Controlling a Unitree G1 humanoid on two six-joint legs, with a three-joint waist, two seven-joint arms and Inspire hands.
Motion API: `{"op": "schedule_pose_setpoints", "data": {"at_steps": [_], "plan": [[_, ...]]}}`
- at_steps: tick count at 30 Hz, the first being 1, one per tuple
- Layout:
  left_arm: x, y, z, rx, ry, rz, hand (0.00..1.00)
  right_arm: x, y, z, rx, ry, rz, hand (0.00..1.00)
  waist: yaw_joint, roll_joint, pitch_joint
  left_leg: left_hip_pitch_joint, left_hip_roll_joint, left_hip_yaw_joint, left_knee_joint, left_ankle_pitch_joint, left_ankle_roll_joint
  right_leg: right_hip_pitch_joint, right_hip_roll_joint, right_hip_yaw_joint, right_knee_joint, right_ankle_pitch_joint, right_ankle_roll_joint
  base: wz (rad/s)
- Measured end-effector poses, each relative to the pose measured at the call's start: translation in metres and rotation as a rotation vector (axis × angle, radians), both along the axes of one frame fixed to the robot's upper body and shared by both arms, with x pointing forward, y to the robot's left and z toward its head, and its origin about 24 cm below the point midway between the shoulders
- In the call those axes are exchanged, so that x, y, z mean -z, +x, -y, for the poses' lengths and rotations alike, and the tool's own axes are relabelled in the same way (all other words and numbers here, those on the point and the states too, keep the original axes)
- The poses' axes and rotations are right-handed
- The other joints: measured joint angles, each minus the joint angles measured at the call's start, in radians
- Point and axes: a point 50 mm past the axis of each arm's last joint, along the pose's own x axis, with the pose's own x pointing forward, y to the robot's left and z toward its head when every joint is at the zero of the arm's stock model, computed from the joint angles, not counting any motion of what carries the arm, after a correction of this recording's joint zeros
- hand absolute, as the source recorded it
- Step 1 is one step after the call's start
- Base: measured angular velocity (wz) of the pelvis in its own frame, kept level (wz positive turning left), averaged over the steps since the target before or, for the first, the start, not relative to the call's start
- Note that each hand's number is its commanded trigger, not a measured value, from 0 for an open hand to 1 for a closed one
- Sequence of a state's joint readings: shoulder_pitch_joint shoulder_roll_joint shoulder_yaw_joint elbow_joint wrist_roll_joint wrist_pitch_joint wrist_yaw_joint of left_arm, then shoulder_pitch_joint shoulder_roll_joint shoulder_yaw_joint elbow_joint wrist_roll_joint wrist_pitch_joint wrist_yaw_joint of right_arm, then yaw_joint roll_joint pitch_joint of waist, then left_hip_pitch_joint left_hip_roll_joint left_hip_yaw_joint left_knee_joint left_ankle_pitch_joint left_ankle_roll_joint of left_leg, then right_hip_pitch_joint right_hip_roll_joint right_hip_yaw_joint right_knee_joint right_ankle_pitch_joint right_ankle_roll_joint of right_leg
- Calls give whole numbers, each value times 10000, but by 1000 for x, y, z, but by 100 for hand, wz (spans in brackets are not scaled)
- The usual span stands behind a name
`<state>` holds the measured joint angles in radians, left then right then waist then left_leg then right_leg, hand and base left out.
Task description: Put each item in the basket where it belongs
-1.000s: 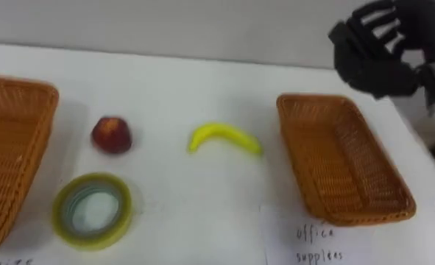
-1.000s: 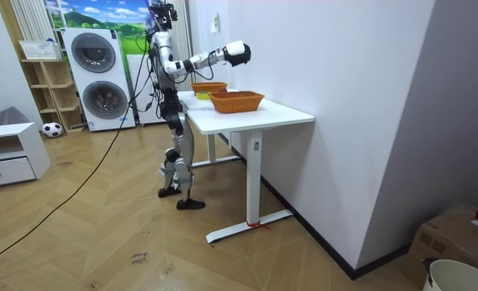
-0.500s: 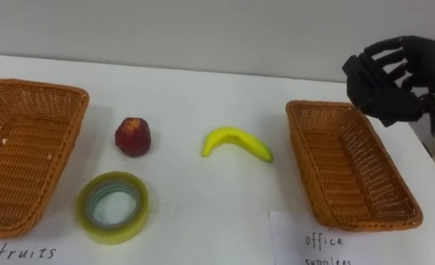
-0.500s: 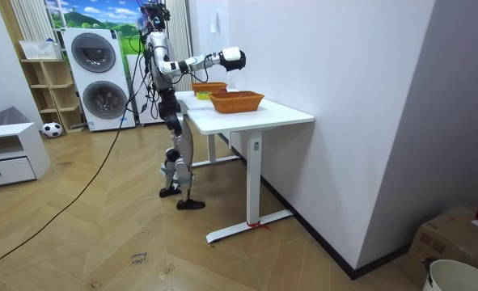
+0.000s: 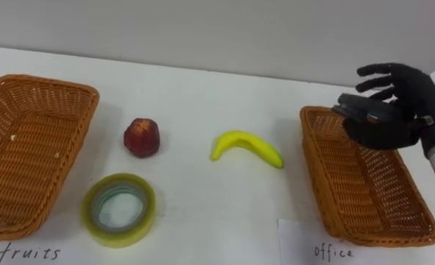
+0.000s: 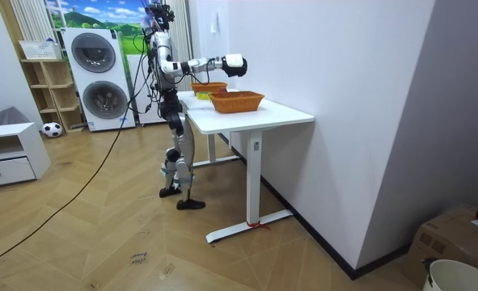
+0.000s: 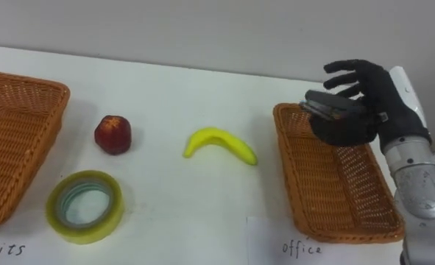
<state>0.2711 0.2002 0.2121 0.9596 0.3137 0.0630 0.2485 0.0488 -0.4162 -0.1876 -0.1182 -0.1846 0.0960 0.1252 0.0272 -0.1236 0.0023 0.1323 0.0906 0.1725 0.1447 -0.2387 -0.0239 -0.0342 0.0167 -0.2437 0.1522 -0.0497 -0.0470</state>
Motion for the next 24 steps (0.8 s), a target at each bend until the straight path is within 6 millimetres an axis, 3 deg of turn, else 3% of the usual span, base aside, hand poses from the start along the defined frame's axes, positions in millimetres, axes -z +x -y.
{"op": "schedule_pose_setpoints", "data": {"at_steps": [2, 12, 13, 24], "plan": [[0, 0, -1, -64, -27, 17, 0, 1, 0, 0, -62, 17, -117, 0, 14, -8, 40, -6, 5, -7, -6, -3, 5, 1, -10, -22, 0, -23, -5, 0], [0, 2, 0, -19, -221, 45, 0, 5, 0, 1, -118, -121, -407, 0, 25, -37, 24, -17, 3, -110, -83, -3, 6, 9, -28, -25, 13, -62, -6, 2], [0, 3, 0, -17, -220, 55, 0, 5, 0, 1, -150, -118, -433, 0, 44, 21, 60, -16, 2, -110, -83, -3, 6, 9, -26, -29, 12, -63, -5, 0], [0, 7, 0, -72, -268, 186, 0, 6, 0, 0, -336, -93, -590, 0, 49, 145, 5, -8, 1, -109, -86, -2, 7, 12, -30, -32, 17, -65, -2, 0]]}}
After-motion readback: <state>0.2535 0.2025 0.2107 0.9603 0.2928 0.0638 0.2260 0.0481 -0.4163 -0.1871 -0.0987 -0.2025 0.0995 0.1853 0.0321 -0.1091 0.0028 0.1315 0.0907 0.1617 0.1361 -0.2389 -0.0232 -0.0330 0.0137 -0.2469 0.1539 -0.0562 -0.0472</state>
